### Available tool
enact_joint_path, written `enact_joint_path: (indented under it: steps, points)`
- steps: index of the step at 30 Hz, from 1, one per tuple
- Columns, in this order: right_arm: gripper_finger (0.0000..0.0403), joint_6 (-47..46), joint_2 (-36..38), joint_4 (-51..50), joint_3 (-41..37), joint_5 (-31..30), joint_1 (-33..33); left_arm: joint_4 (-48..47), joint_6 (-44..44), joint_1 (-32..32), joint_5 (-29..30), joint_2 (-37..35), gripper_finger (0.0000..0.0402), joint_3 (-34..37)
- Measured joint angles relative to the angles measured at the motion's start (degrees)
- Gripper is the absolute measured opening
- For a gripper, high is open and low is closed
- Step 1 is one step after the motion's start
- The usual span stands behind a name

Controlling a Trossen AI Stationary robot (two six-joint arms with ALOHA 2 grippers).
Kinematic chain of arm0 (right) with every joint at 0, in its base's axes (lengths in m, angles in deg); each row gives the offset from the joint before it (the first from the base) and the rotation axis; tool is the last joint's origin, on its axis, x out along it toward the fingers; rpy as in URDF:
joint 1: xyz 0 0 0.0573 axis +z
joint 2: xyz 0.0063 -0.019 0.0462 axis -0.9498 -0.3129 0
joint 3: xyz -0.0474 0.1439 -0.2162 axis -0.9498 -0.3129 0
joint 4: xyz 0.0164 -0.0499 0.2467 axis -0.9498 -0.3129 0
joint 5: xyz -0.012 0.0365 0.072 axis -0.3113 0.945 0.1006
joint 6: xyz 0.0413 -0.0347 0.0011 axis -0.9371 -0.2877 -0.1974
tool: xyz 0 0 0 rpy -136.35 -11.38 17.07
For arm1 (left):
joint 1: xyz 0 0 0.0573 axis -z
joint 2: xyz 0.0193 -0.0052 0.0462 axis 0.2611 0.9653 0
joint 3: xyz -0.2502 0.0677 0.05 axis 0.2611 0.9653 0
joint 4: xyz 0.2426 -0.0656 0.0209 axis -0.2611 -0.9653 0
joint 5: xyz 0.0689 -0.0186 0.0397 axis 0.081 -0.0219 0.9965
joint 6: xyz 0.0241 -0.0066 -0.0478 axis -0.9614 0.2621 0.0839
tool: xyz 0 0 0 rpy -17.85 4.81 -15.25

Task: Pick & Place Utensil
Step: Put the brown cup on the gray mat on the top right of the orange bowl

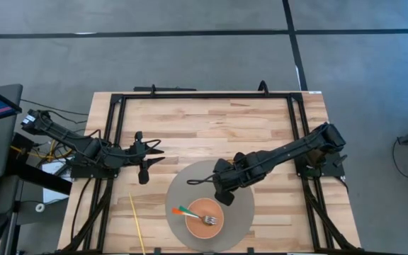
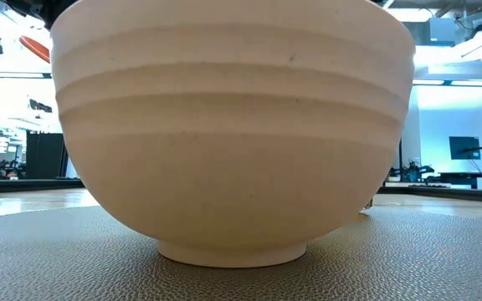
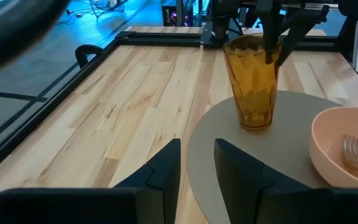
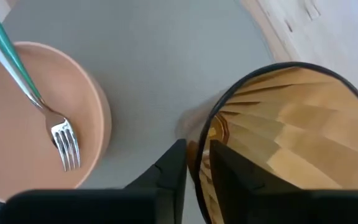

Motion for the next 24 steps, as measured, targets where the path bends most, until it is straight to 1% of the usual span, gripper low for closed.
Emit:
enact_joint_path:
  steps: [10,15,19,24]
  points:
    - [0.0092,0.19,0.04,0.13,0.0,0.51,0.01,-0.01,0.0,0.0,0.0,0.0,0.0099,0.0]
    - [0.0111,4.61,0.04,0.14,0.0,0.46,-0.07,0.0,-0.01,0.0,0.0,0.0,0.0099,0.0]
    - [0.0123,4.94,0.04,0.17,0.0,0.72,-0.85,-0.02,-0.02,0.0,0.0,0.0,0.0099,0.0]
    - [0.013,4.84,0.04,0.17,0.0,2.52,-2.7,-0.02,-0.02,-0.02,0.02,0.0,0.0099,0.0]
